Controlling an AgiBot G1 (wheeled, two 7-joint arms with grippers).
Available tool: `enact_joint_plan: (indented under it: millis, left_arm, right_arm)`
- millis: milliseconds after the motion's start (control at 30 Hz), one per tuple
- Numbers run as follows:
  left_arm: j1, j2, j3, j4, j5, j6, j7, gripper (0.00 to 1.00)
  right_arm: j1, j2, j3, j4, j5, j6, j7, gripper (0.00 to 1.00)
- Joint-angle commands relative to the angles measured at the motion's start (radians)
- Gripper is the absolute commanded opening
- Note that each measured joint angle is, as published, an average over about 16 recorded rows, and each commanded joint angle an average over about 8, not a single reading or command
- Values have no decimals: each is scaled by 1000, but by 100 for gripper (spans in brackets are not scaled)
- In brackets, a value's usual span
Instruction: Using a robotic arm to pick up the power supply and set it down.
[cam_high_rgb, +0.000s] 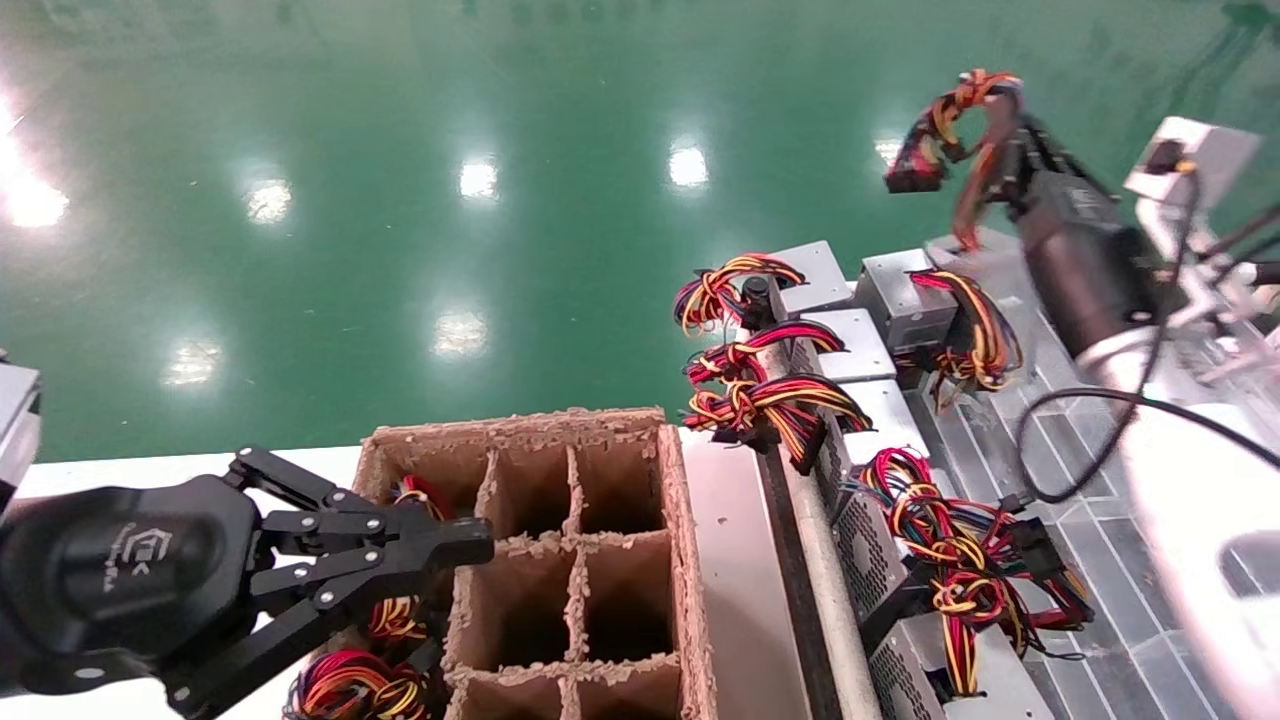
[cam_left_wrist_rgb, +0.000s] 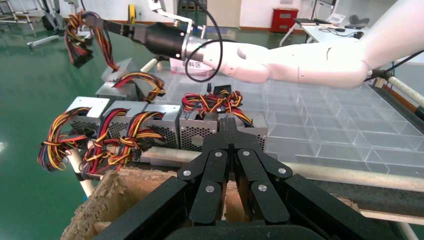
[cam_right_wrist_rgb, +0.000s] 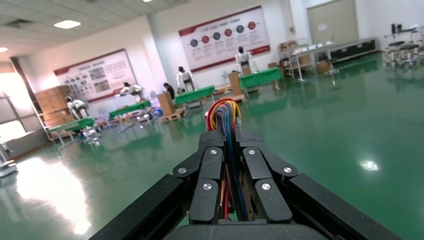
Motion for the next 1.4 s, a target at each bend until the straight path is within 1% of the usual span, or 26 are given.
enact_joint_plan:
  millis: [33, 267, 467, 500, 733, 767, 1133, 1233, 1400]
  left_arm:
    - [0, 0, 0, 0, 0, 0, 0, 0]
    - [0, 0, 0, 0, 0, 0, 0, 0]
    - [0, 0, 0, 0, 0, 0, 0, 0]
    - [0, 0, 0, 0, 0, 0, 0, 0]
    - [0, 0, 0, 0, 0, 0, 0, 0]
    - [0, 0, 0, 0, 0, 0, 0, 0]
    - [0, 0, 0, 0, 0, 0, 0, 0]
    - [0, 0, 0, 0, 0, 0, 0, 0]
    - [0, 0, 0, 0, 0, 0, 0, 0]
  right_arm:
    - [26, -27, -8, -39, -4, -20, -6, 0]
    - [41, -35, -6, -141, -6, -94, -15, 0]
    - [20, -24, -3, -177, -2, -129, -10, 0]
    - [17, -21, -5, -180, -2, -131, -8, 11]
    - [11, -1, -20, -180, -10, -133, 15, 98]
    - [12, 2, -21, -177, -10, -134, 19, 100]
    - [26, 29, -43, -150, -22, -129, 53, 100]
    - [35, 40, -66, -142, -35, -126, 78, 100]
    - [64, 66, -130, -132, -72, -122, 145, 100]
